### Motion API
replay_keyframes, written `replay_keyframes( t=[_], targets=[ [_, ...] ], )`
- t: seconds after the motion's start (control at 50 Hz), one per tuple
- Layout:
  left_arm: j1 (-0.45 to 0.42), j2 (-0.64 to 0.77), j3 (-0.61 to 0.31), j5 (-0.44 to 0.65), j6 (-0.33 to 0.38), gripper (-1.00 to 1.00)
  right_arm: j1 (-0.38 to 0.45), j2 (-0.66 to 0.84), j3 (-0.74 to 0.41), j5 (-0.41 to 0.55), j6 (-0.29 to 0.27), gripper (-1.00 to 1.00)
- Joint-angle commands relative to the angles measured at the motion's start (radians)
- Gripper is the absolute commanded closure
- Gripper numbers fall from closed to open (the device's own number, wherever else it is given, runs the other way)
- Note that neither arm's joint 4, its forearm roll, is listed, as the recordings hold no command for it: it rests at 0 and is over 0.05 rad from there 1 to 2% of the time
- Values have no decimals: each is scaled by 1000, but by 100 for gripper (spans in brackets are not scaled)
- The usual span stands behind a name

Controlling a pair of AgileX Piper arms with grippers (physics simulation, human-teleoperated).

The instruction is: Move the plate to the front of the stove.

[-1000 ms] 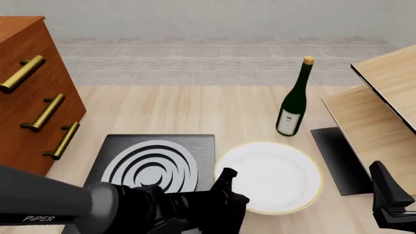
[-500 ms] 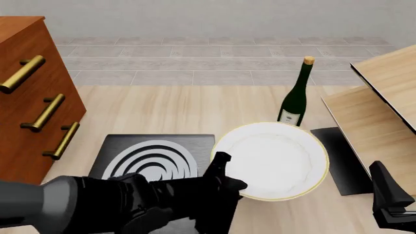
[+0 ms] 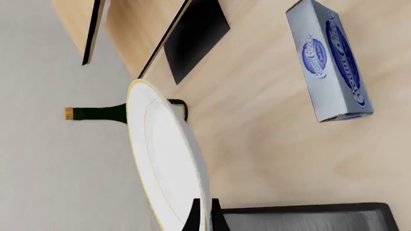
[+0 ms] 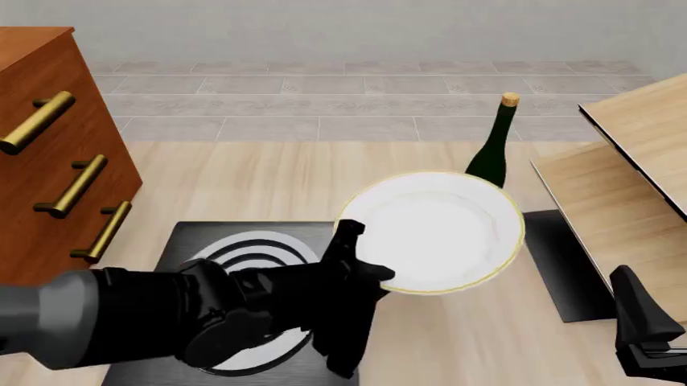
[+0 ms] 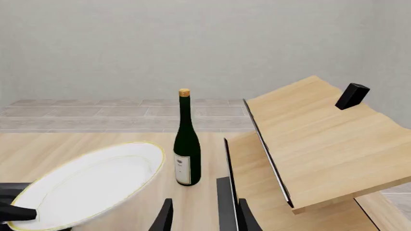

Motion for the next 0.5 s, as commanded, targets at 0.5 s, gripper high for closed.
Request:
replay_keyframes(
  t=[0.5],
  targets=[
    [178, 34, -39, -23, 46, 100, 0, 0, 0, 0, 0, -100]
  ],
)
